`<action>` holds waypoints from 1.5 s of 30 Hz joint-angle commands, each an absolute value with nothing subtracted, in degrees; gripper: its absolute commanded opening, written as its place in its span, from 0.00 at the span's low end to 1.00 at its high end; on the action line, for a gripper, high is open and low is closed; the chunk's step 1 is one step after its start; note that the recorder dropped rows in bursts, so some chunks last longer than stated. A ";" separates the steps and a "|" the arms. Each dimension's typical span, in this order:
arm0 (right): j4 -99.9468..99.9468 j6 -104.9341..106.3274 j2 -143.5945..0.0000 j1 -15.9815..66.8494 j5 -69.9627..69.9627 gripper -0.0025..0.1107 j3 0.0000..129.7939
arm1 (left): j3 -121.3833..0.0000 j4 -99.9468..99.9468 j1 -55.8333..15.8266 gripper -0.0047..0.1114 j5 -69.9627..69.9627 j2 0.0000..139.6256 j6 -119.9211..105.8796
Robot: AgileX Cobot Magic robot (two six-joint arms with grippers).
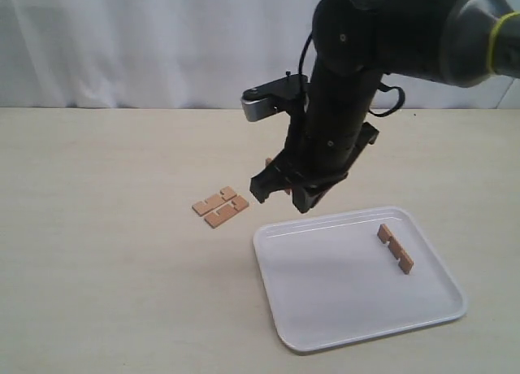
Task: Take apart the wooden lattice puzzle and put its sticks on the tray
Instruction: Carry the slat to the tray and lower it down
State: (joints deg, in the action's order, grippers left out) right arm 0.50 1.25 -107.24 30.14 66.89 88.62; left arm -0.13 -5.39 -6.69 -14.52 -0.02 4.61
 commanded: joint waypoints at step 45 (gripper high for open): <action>12.85 -20.70 -98.37 23.18 32.67 0.06 49.87 | 0.00 -5.35 -6.75 0.04 -13.85 0.00 4.79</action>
